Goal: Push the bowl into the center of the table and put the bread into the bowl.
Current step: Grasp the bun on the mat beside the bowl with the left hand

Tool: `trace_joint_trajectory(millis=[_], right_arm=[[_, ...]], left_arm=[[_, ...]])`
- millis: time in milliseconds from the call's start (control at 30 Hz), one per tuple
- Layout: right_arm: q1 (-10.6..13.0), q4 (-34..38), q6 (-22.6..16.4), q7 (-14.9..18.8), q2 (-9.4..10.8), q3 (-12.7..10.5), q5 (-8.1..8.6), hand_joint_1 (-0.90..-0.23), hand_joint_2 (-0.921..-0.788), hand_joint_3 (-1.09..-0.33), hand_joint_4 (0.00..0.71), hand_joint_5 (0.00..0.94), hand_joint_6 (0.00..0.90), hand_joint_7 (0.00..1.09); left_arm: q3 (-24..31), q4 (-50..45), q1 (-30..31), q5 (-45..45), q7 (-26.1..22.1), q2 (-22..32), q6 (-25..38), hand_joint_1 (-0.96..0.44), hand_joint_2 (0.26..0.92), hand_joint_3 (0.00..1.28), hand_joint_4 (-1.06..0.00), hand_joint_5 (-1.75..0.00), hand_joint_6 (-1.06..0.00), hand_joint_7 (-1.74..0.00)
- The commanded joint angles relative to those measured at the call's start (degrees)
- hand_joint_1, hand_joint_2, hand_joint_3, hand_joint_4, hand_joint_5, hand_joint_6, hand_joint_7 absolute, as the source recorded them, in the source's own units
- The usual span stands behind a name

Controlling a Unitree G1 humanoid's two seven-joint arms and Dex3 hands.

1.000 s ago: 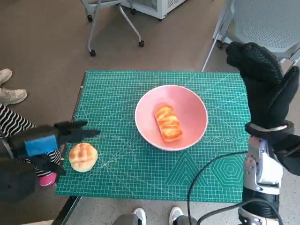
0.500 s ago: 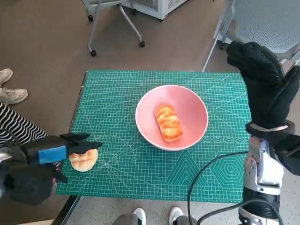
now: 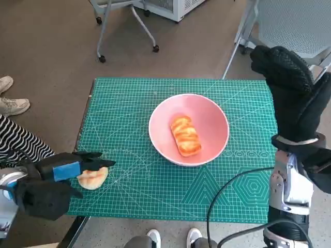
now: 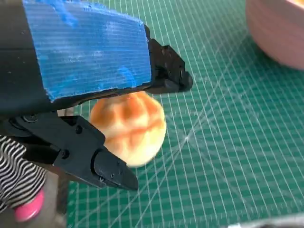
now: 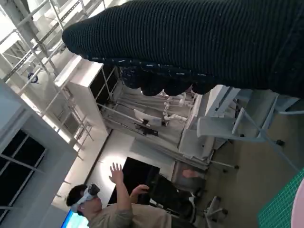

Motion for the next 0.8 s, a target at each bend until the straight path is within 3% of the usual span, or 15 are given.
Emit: trace_joint_trajectory(millis=[33,100,133,167,233,333,400,533,800], right_arm=[[0.39,0.64,0.65,0.22,-0.16,0.02,0.49,-0.678,-0.921,-0.703,0.135,0.0,-0.001,0.6],[0.39,0.66,0.52,0.18,-0.07,0.14,0.33,-0.678,-0.921,-0.703,0.135,0.0,-0.001,0.6],[0.42,0.63,0.48,0.16,-0.05,0.19,0.27,-0.678,-0.921,-0.703,0.135,0.0,-0.001,0.6],[0.43,0.61,0.46,0.15,-0.04,0.21,0.24,-0.678,-0.921,-0.704,0.135,0.0,-0.001,0.6],[0.45,0.59,0.44,0.14,-0.04,0.23,0.22,-0.678,-0.921,-0.704,0.134,0.0,-0.001,0.6],[0.45,0.59,0.44,0.14,-0.05,0.24,0.23,-0.678,-0.921,-0.705,0.134,0.0,-0.001,0.6],[0.34,0.97,0.24,0.23,-0.06,0.22,0.2,-0.678,-0.921,-0.705,0.134,0.0,-0.001,0.6],[0.06,1.65,0.02,0.4,-0.09,0.16,0.26,-0.687,-0.921,-0.703,0.135,0.0,-0.001,0.59],[-0.15,1.96,-0.21,0.4,0.03,0.22,0.3,-0.69,-0.921,-0.702,0.135,0.0,-0.001,0.59]], left_arm=[[-0.96,3.37,-1.08,2.69,4.63,-1.21,-4.7,0.09,0.871,0.02,-0.74,-0.1,-0.71,-0.15],[-1.15,4.98,-1.56,3.52,6.65,-1.55,-6.88,0.1,0.887,0.02,-0.79,-0.13,-0.75,-0.19],[-1.25,5.74,-1.77,3.94,7.59,-1.66,-7.92,0.08,0.894,0.04,-0.77,-0.33,-0.71,-0.4],[-1.37,6.29,-1.94,4.2,8.21,-1.69,-8.63,0.05,0.903,0.08,-0.7,-0.66,-0.63,-0.73],[-1.6,6.98,-2.16,4.4,8.86,-1.62,-9.43,0.03,0.912,0.13,-0.65,-0.95,-0.56,-1.02],[-1.9,7.74,-2.44,4.54,9.45,-1.5,-10.22,0.01,0.918,0.16,-0.6,-1.15,-0.51,-1.22],[-2.16,9.57,-3.33,5.35,10.95,-1.64,-11.81,0.01,0.919,0.16,-0.59,-1.2,-0.5,-1.27],[-2.65,13.31,-5.56,6.63,13.51,-1.57,-14.83,0.0,0.92,0.13,-0.62,-1.29,-0.57,-1.15],[-3.0,16.25,-7.95,6.38,14.33,-1.29,-16.45,0.0,0.921,0.12,-0.62,-1.28,-0.6,-1.16]])
